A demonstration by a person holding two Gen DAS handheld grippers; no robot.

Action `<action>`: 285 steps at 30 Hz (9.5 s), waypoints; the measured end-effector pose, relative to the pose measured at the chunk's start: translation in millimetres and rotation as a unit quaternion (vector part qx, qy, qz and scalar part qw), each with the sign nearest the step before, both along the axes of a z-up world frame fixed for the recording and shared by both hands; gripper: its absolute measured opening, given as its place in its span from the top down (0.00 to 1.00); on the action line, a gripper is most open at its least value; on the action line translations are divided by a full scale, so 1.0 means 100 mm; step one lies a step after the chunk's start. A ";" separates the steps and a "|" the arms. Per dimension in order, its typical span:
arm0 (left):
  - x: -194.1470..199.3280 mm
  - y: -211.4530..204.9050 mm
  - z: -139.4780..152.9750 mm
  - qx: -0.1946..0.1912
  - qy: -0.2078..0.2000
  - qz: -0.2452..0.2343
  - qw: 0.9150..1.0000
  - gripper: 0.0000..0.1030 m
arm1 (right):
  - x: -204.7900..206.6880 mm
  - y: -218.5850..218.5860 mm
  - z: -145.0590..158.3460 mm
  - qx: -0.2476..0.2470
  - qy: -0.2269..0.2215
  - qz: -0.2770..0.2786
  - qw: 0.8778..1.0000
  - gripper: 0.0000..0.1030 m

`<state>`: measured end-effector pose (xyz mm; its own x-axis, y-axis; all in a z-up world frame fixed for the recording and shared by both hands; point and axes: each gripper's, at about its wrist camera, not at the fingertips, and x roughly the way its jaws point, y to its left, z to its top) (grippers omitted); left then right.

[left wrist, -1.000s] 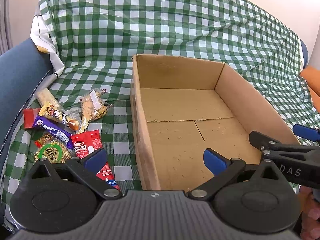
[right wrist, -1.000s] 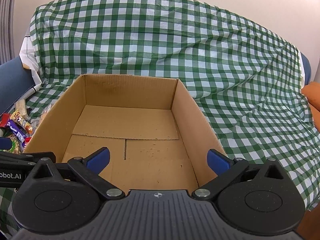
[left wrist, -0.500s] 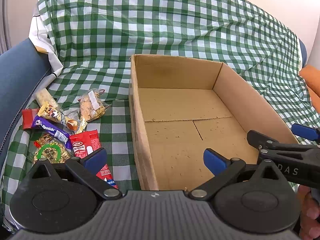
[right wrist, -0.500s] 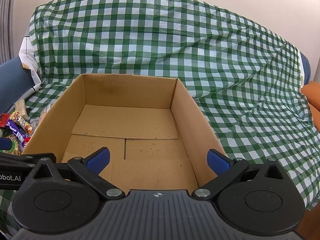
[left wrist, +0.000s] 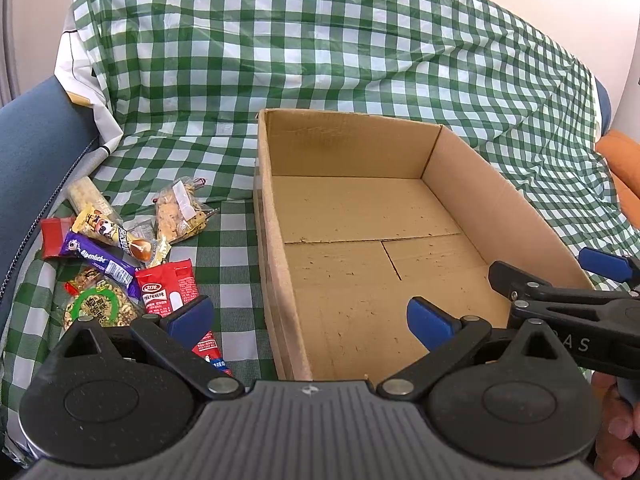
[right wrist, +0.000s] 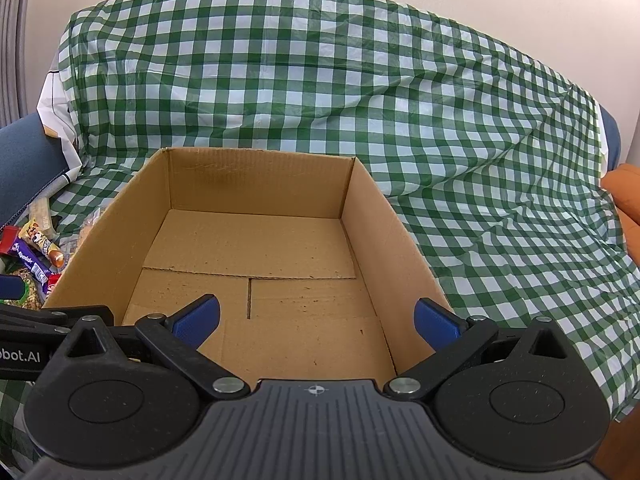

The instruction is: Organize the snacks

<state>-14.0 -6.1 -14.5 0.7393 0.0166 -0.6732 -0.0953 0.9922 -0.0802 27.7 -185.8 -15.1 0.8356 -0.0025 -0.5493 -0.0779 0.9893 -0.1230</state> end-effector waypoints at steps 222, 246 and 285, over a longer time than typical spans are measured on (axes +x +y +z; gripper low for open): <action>0.15 2.04 -0.91 -0.035 0.094 0.200 0.975 0.12 | -0.21 2.43 -0.93 -0.020 0.196 0.252 0.947 0.53; -0.17 1.94 -0.12 -0.052 -0.013 0.213 0.976 0.15 | -0.26 2.15 -0.14 0.010 0.073 0.227 0.971 0.56; 0.44 -0.10 0.10 -0.002 -0.087 -0.086 0.992 0.15 | 0.24 -0.30 0.19 0.020 -0.002 0.001 1.000 0.56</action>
